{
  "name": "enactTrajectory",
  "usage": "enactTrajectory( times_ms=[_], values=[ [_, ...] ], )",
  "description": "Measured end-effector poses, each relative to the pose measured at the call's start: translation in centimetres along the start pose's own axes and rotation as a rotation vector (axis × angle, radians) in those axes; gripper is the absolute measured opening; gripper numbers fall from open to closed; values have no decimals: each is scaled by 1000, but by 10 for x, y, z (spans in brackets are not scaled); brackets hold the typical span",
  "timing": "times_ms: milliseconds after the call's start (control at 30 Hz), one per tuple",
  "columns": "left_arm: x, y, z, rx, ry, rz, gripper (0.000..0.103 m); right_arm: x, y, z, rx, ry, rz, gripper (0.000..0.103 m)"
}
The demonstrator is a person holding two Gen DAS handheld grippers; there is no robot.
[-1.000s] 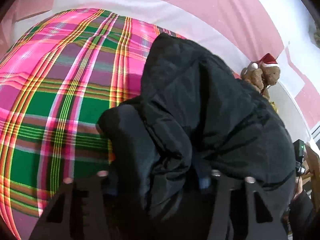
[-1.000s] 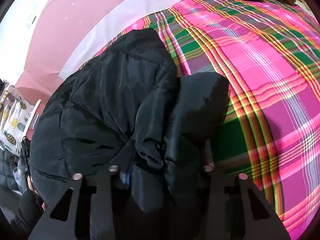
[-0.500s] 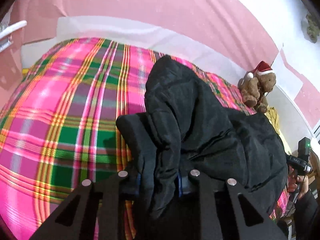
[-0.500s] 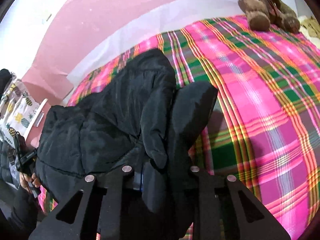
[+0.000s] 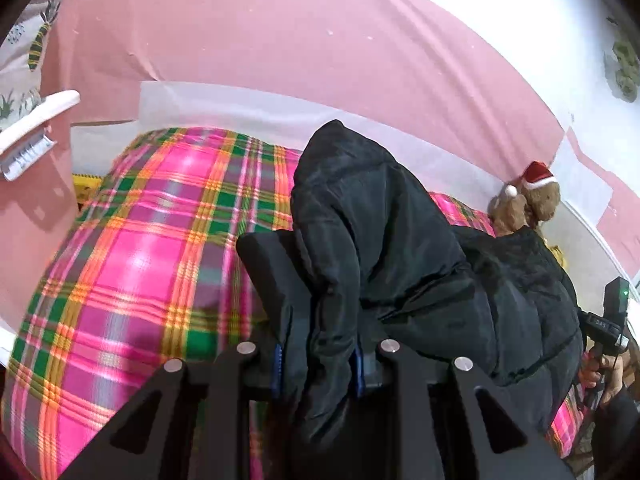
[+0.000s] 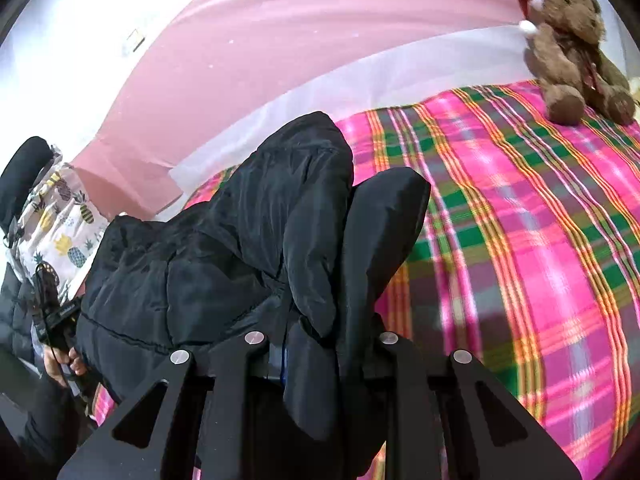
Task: Fold large clothes
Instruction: 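Fold the held jacket edge over onto the bundle with both tools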
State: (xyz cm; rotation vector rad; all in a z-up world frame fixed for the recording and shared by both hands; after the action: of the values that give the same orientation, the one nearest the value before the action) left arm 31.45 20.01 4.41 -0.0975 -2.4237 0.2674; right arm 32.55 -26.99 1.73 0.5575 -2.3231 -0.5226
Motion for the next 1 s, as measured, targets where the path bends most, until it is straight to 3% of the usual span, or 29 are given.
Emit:
enactTrajectory(
  times_ms=[333,433,533,600,700,800,1000],
  values=[
    [-45,35,-20,21,-1,-37,26,-66,7,-20,14,20,-11,22],
    [-70,38,-9,23,22,-44,26,-88,-8,-19,-4,41,6,22],
    [-104,46,15,38,98,-78,28,-111,-23,-12,-29,94,42,24],
    [-116,53,30,58,125,-85,33,-122,-37,-1,-59,124,65,29],
    [-118,60,38,87,138,-80,43,-125,-52,9,-114,133,56,42],
    [-112,63,37,101,151,-106,54,-118,-53,8,-126,141,71,48],
    [-78,66,34,100,107,-151,54,-82,-37,2,-84,90,124,49]
  ],
)
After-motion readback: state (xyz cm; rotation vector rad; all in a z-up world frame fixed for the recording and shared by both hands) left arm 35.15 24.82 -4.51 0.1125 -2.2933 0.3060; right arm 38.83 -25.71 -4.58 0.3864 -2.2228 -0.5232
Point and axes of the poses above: each gripper's, at about its wrist camera, not at the fingertips, and x roughly against the way its jaws point, y to its left, z to its underside, the point moved 1 cm from there along -x, roughly the way its jaws point, and after that the axes turned 9 degrees about -z, right-handed, at the moved point
